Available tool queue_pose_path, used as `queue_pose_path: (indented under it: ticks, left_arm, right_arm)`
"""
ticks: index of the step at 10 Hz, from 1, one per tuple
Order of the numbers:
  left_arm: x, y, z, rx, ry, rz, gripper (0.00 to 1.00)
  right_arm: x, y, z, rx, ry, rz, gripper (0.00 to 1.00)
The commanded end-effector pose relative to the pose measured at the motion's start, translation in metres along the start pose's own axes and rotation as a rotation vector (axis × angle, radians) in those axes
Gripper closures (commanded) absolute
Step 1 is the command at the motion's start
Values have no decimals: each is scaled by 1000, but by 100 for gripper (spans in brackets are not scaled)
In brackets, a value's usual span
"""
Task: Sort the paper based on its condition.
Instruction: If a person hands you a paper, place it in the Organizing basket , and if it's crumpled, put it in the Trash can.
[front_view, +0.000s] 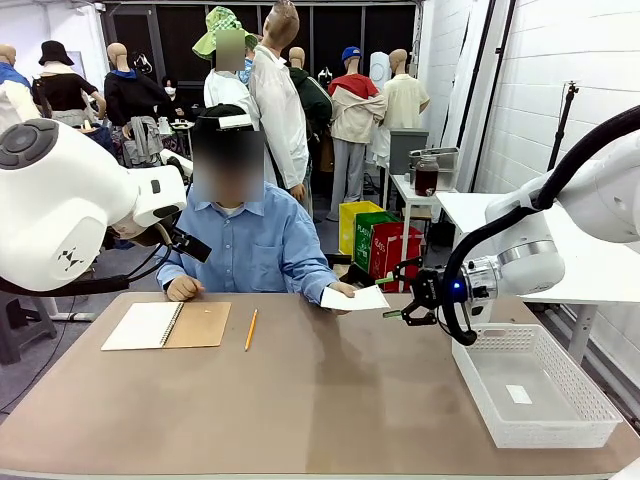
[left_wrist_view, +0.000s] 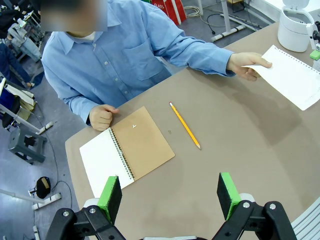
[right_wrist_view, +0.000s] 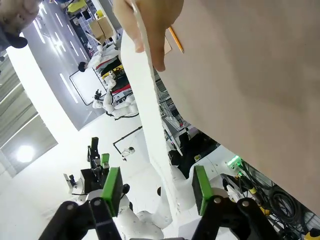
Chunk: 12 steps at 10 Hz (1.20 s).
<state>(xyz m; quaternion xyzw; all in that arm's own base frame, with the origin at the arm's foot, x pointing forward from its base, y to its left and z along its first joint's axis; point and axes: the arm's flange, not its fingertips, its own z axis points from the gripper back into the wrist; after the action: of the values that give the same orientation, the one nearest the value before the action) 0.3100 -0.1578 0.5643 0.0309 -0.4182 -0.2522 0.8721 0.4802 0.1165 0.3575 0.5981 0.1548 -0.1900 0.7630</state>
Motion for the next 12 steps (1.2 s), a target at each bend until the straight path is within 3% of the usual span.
queue_pose_path:
  ticks: [1, 3, 7, 12]
  left_arm:
    - [-1, 0, -1, 9, -3, -14, 0]
    - [-1, 0, -1, 9, -3, -14, 0]
    - [-1, 0, -1, 9, -3, -14, 0]
    - [-1, 0, -1, 9, -3, -14, 0]
  right_arm:
    - [2, -1, 2, -14, 5, -30, 28]
    - [0, 3, 2, -12, 6, -29, 46]
    - [-2, 3, 5, -15, 2, -30, 99]
    - [-4, -2, 7, -37, 4, -45, 100]
